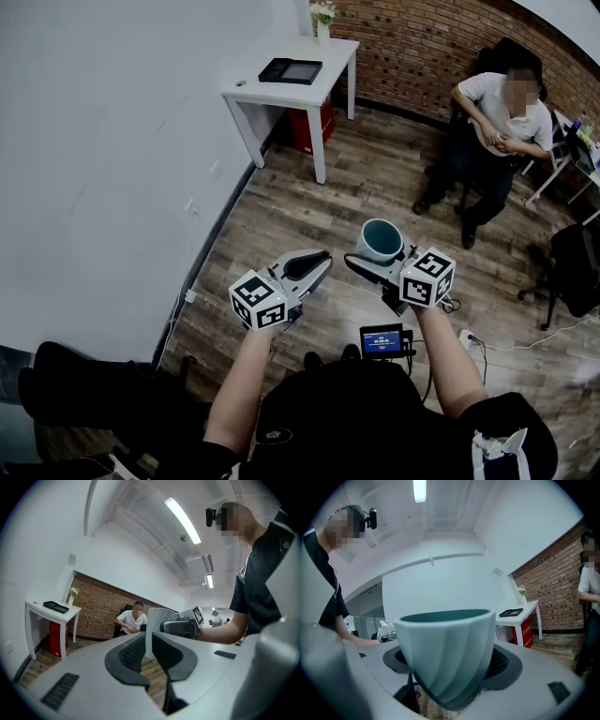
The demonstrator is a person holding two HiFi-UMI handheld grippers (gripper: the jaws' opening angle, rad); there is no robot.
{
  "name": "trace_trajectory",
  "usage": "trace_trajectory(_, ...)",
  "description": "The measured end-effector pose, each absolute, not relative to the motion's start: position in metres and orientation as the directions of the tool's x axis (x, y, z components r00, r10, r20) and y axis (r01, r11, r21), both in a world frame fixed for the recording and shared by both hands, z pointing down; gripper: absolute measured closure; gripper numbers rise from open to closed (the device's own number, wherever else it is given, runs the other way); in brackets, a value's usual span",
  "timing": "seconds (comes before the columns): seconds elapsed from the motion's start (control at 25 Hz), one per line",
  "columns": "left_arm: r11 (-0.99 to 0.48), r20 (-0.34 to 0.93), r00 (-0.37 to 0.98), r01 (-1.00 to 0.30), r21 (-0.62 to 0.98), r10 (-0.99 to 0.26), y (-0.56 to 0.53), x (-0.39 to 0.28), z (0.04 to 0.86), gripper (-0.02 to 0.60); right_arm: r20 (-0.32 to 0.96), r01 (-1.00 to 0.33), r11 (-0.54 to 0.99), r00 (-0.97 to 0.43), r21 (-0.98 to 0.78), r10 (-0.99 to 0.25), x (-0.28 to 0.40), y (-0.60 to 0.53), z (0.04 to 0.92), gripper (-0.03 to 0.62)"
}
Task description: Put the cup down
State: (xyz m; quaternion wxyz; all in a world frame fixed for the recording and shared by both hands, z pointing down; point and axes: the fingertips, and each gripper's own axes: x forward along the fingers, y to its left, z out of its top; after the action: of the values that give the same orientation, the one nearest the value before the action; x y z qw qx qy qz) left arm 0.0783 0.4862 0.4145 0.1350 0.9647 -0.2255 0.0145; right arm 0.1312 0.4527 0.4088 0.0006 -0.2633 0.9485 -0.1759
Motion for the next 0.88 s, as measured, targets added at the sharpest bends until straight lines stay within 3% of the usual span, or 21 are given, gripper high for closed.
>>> trace_trajectory(0.88,-0.812,0.116,0.852,-0.522,0.263,-0.51,0.417,0.095,0.436,0.546,0.085,-0.488,0.771,-0.862,-0.41,-0.501,0.179,0.38,0.442,0.197)
